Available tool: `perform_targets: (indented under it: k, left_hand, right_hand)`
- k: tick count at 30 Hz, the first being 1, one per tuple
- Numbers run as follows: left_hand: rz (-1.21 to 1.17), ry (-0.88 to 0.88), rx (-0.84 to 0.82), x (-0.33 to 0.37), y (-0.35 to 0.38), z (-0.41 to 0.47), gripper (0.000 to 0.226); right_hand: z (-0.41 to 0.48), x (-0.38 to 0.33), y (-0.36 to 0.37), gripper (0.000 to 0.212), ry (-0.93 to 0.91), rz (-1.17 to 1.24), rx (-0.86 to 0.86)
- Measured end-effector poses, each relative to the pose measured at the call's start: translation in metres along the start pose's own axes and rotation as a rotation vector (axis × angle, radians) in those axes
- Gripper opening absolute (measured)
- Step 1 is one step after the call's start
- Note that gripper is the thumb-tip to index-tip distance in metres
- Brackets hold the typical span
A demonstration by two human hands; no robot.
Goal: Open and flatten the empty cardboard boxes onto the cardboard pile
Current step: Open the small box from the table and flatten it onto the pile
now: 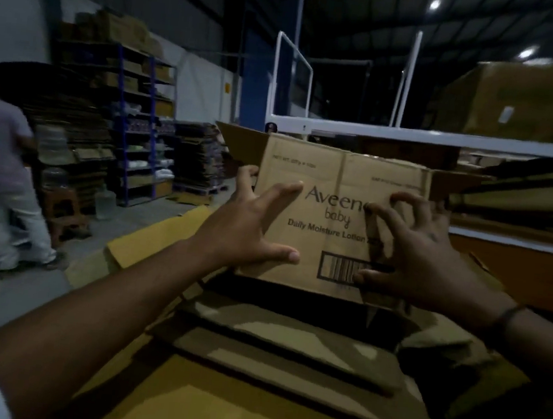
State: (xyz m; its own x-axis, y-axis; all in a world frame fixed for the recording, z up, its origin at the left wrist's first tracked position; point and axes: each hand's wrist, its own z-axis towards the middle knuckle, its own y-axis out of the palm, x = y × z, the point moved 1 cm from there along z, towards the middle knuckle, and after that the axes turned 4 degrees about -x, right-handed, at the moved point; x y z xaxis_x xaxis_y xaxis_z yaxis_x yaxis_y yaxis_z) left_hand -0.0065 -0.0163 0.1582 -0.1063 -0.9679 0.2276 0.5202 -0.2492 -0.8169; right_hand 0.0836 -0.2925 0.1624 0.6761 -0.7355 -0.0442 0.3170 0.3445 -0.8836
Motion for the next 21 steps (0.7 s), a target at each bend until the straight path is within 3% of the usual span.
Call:
perform_targets:
  k: [9, 21]
  left_hand:
    - [-0.180, 0.058, -0.001, -0.030, 0.050, -0.017, 0.109]
    - [-0.187, 0.049, -0.021, -0.045, 0.061, -0.028, 0.115]
  right_hand:
    - [-0.022, -0.044, 0.035, 0.118, 0.212, -0.093, 0.071]
    - [-0.038, -0.049, 0.070, 0.116, 0.201, -0.088, 0.187]
